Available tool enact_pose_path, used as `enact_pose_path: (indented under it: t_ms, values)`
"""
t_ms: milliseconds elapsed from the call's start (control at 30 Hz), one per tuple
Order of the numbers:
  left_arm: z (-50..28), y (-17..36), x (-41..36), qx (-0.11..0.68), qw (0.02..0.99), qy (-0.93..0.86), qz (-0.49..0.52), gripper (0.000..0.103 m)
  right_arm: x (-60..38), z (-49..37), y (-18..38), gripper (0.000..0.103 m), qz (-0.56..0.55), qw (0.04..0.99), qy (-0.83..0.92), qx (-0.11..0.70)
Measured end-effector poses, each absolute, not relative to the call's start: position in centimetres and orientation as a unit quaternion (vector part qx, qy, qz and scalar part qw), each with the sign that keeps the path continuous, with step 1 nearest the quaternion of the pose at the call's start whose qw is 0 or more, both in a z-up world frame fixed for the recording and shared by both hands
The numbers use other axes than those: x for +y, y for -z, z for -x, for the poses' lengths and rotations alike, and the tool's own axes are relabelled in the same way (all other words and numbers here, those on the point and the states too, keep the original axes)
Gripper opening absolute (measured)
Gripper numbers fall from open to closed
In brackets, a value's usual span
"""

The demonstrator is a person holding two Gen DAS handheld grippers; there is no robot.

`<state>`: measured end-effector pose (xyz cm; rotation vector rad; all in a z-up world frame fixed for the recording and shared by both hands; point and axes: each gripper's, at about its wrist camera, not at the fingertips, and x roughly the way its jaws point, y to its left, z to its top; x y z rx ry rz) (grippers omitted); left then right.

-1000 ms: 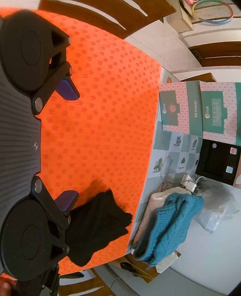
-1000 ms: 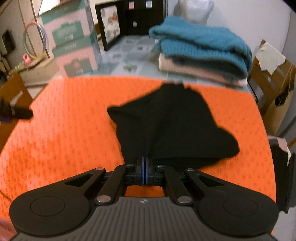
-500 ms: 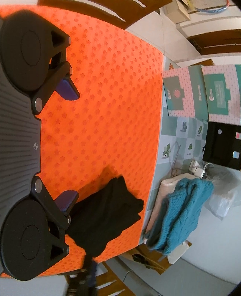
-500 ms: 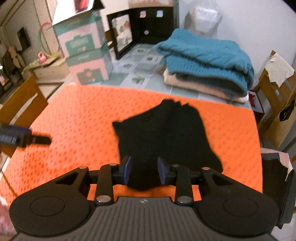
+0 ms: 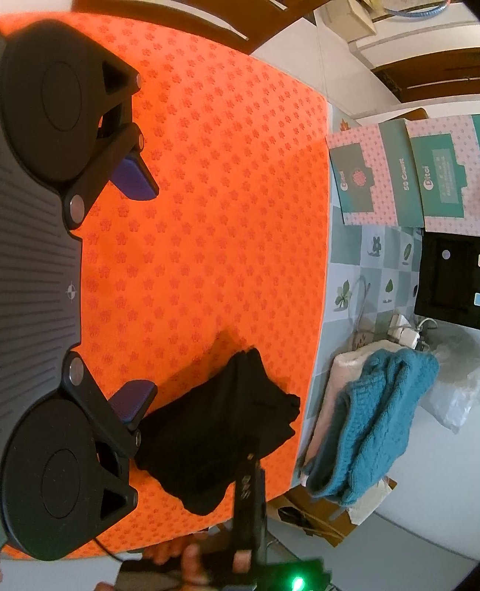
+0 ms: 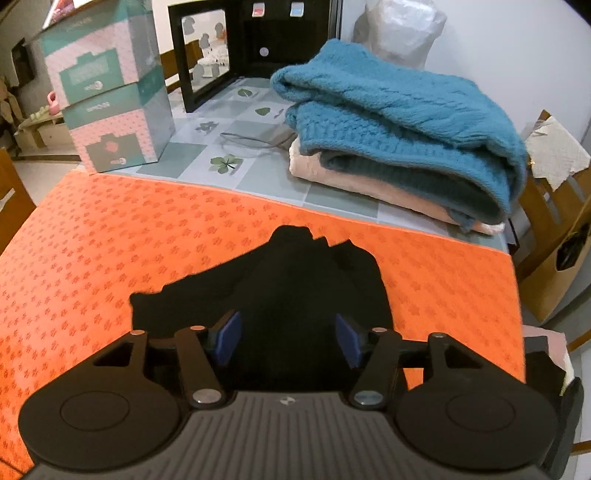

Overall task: Fold clothes
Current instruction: 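Lift the black garment with the right tool and lower it onto the tablecloth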

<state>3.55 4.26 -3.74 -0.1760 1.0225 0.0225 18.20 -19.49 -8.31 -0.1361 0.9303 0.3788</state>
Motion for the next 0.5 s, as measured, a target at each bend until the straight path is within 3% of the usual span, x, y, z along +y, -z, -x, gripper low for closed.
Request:
enact_pose_path:
  t_ms: [33,133,200,500]
  values:
    - [-3.6,3.8,4.3,0.489,0.868,-0.012,0.085,0.103,-19.2,-18.8,8.8,0.060,0.060,0.871,-0.183,0.453]
    - [-3.7,3.8,4.3,0.488,0.869,-0.013,0.086,0.103,-18.5,-20.1,10.1,0.010,0.046,0.862,-0.186,0.469]
    - [-3.6,3.6,4.3,0.484,0.871,-0.014,0.086,0.103,-18.4,-19.9,10.4,0.004,0.045,0.866,-0.180,0.464]
    - [-3.7,3.7,4.6,0.480,0.871,-0.016,0.106,0.103,-22.0,-13.3,5.6,0.003,0.014,0.900,-0.163,0.403]
